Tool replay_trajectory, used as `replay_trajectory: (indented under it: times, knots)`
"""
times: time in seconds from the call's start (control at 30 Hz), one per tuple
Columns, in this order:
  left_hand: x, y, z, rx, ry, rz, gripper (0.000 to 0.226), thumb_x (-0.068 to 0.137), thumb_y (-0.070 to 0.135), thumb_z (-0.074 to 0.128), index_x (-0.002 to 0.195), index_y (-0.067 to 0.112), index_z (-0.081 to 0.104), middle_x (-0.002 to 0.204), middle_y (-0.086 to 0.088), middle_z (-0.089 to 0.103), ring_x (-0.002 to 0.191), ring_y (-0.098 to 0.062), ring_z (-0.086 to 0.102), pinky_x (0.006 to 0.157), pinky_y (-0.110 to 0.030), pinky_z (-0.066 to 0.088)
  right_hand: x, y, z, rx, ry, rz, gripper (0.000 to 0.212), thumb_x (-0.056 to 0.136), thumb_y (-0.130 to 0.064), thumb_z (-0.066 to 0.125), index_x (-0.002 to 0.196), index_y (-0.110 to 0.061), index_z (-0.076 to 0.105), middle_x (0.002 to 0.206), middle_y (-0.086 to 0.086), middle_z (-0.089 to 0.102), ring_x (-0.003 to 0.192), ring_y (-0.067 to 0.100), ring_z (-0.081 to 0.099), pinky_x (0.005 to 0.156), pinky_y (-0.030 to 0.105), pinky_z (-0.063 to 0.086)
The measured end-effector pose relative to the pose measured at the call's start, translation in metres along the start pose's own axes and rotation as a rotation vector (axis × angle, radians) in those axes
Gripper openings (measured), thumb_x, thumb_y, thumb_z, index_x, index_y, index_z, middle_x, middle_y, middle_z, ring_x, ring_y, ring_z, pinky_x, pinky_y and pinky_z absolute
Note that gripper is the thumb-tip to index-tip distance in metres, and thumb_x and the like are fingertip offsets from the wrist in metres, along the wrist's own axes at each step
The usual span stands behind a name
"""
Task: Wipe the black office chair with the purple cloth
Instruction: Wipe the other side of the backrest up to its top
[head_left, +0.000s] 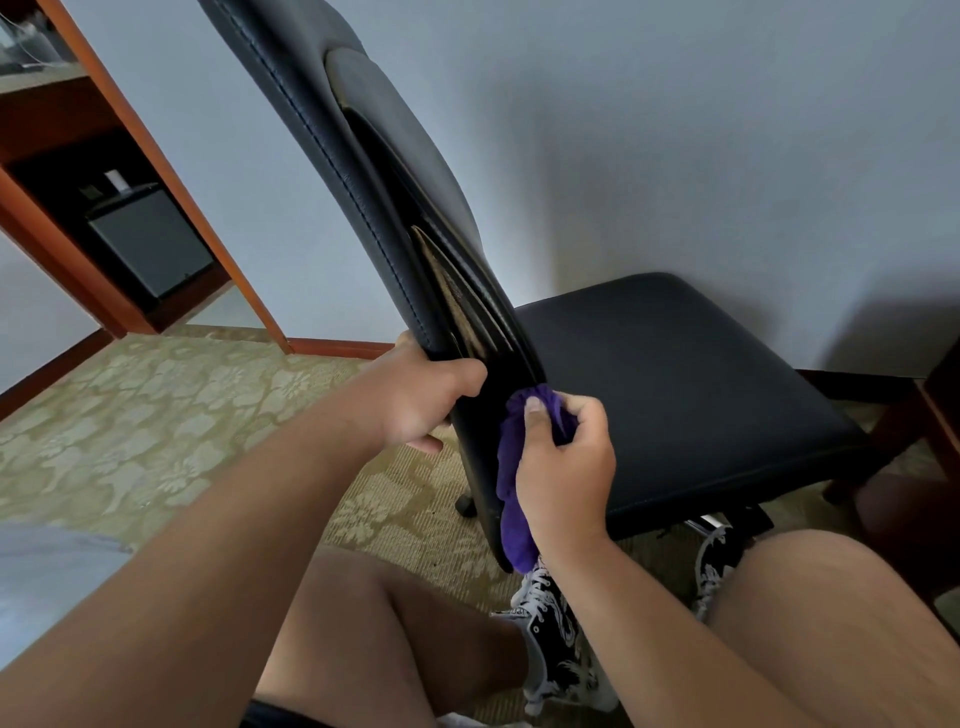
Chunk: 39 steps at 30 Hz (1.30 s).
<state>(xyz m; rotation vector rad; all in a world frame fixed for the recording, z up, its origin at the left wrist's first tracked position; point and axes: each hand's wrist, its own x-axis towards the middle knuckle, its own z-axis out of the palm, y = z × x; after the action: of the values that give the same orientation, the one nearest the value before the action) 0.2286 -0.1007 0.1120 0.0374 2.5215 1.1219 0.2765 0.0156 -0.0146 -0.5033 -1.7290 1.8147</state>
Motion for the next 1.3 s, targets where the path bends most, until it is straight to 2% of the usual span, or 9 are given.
replay_trajectory:
  times: [0.13,0.2,0.33,0.53,0.73,0.9,1.1,1.2,1.3]
  knots:
    - [0.003,-0.002,0.002,0.003,-0.007,0.004,0.091,0.051,0.054,0.062,0.136,0.026,0.049,0.119,-0.001,0.067,0.104,-0.022,0.069,0.072,-0.04,0.065,0.012,-0.029,0.005,-0.023,0.009,-0.19,0.007,0.093,-0.018,0.067,0.099,-0.018,0.062,0.097,-0.003,0.064,0.09,0.007,0.061,0.08,0.022,0.049]
    - [0.005,-0.002,0.004,0.001,0.006,0.015,0.089,0.052,0.057,0.063,0.135,0.028,0.051,0.118,0.0,0.067,0.103,-0.022,0.069,0.068,-0.039,0.065,0.017,-0.049,0.01,-0.036,0.005,-0.319,0.008,0.091,-0.017,0.068,0.097,-0.015,0.064,0.095,-0.001,0.064,0.089,0.008,0.059,0.079,0.018,0.046]
    - [0.008,-0.003,0.005,0.025,0.016,0.048,0.064,0.068,0.057,0.066,0.127,0.033,0.058,0.123,-0.001,0.062,0.104,-0.024,0.067,0.064,-0.037,0.064,0.026,-0.074,0.016,-0.082,-0.029,-0.451,0.007,0.092,-0.016,0.068,0.097,-0.012,0.065,0.093,-0.003,0.064,0.086,0.007,0.057,0.075,0.005,0.039]
    - [0.008,-0.005,0.002,0.022,-0.002,0.041,0.081,0.058,0.051,0.061,0.135,0.028,0.05,0.121,0.0,0.064,0.102,-0.021,0.069,0.072,-0.041,0.065,0.026,-0.046,0.009,-0.079,-0.045,-0.303,0.008,0.093,-0.024,0.066,0.093,-0.018,0.06,0.085,-0.006,0.063,0.08,0.011,0.06,0.072,0.022,0.048]
    - [0.007,-0.005,0.001,0.016,-0.003,0.025,0.076,0.064,0.047,0.059,0.137,0.028,0.048,0.12,0.001,0.065,0.102,-0.022,0.068,0.073,-0.04,0.065,0.019,-0.015,-0.011,-0.126,-0.071,-0.041,0.007,0.095,-0.025,0.065,0.094,-0.023,0.058,0.087,-0.011,0.062,0.082,-0.003,0.058,0.068,0.011,0.041]
    - [0.008,-0.005,0.003,0.005,0.008,0.019,0.08,0.062,0.049,0.06,0.136,0.025,0.046,0.116,-0.001,0.067,0.099,-0.024,0.069,0.068,-0.037,0.065,0.021,-0.034,-0.002,-0.131,-0.046,-0.192,0.007,0.094,-0.021,0.066,0.095,-0.02,0.059,0.092,-0.006,0.062,0.085,0.009,0.06,0.074,0.021,0.049]
    - [0.01,-0.005,0.004,-0.006,0.021,0.028,0.085,0.056,0.055,0.063,0.134,0.025,0.047,0.112,-0.003,0.068,0.096,-0.024,0.071,0.068,-0.041,0.065,0.031,-0.073,0.01,-0.197,-0.04,-0.462,0.01,0.09,-0.014,0.069,0.093,-0.014,0.059,0.091,-0.003,0.059,0.08,0.002,0.053,0.069,0.007,0.04]
    - [0.01,-0.005,0.003,-0.002,0.012,0.023,0.093,0.049,0.057,0.061,0.136,0.026,0.046,0.113,-0.001,0.068,0.099,-0.023,0.07,0.068,-0.039,0.065,0.033,-0.069,0.008,-0.203,-0.044,-0.397,0.011,0.091,-0.018,0.067,0.09,-0.015,0.057,0.087,-0.004,0.06,0.077,0.005,0.055,0.065,0.011,0.042]
    - [0.01,-0.006,0.004,-0.007,0.004,0.023,0.089,0.053,0.053,0.06,0.137,0.024,0.045,0.116,-0.002,0.066,0.101,-0.023,0.069,0.069,-0.039,0.065,0.034,-0.057,0.002,-0.138,-0.057,-0.167,0.01,0.092,-0.023,0.066,0.088,-0.017,0.059,0.082,-0.008,0.061,0.074,0.007,0.058,0.061,0.013,0.043]
